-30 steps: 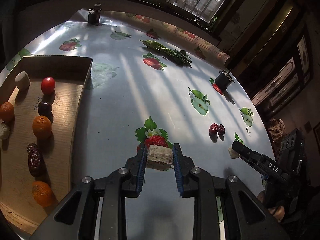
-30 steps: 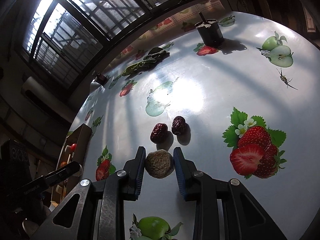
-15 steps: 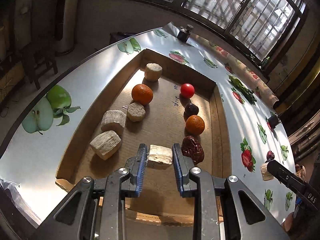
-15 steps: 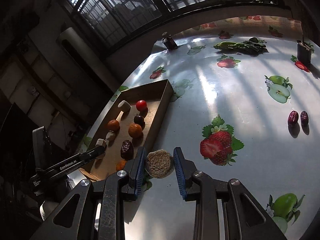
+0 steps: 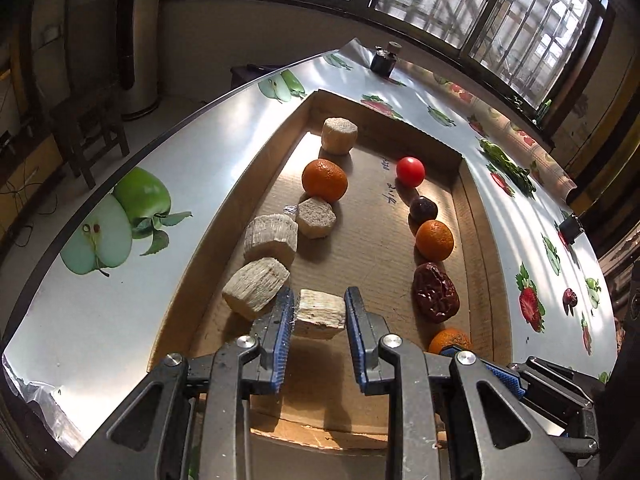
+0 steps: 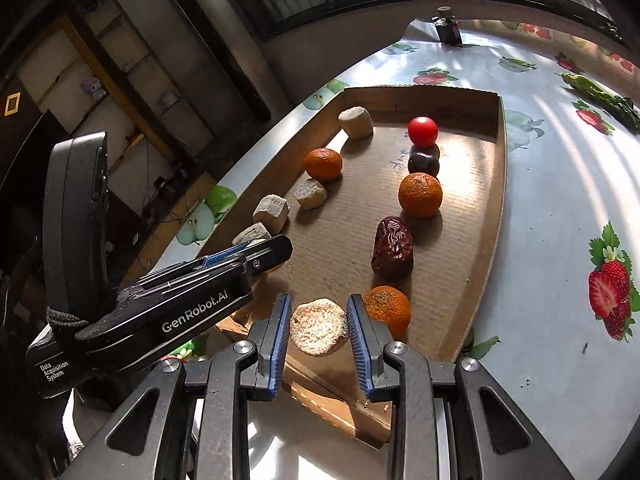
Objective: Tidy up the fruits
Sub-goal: 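Carry bread piece and bun into the tray and open both tools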
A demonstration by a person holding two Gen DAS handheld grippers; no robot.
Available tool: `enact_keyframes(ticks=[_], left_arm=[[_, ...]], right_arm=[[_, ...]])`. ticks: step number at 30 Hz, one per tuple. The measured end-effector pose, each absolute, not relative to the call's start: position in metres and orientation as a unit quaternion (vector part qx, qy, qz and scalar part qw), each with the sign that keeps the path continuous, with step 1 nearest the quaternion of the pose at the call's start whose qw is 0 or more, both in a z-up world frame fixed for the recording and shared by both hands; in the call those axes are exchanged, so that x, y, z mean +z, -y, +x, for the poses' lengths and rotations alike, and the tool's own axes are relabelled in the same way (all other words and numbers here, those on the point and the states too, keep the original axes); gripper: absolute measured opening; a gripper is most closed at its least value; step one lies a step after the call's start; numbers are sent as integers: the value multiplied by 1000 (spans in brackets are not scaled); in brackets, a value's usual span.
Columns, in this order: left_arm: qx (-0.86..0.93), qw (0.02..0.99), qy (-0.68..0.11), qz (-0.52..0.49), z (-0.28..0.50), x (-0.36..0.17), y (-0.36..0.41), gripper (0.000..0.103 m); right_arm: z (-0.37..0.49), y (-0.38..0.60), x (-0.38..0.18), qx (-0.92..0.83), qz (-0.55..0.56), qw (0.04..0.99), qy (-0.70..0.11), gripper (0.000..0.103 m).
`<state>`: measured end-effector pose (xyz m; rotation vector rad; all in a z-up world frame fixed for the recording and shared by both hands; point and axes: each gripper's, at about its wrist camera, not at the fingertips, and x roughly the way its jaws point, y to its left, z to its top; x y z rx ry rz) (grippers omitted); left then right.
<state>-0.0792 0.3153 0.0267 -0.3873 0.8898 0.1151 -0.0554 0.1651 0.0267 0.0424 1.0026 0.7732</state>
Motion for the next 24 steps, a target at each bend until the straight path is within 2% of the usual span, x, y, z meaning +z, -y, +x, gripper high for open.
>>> enact_keyframes(ticks=[4, 6, 8, 13, 24], left_arm=[[49, 883, -421, -201, -79, 28, -320, 27], [46, 884, -416, -207, -81, 30, -321, 32], [47, 886, -409, -212, -85, 34, -322, 45], [60, 894, -389, -212, -96, 49, -324, 50], [158, 926, -320, -123, -126, 92, -306, 76]], right_arm=[[-59, -173, 21, 353, -12, 816, -458, 32], [-59, -175, 19, 352, -19, 818, -455, 32], [-60, -177, 19, 349, -26, 822, -450, 32], [-65, -180, 20, 341, -45, 830, -440, 32], [-85, -155, 51, 330, -14, 855, -399, 33]])
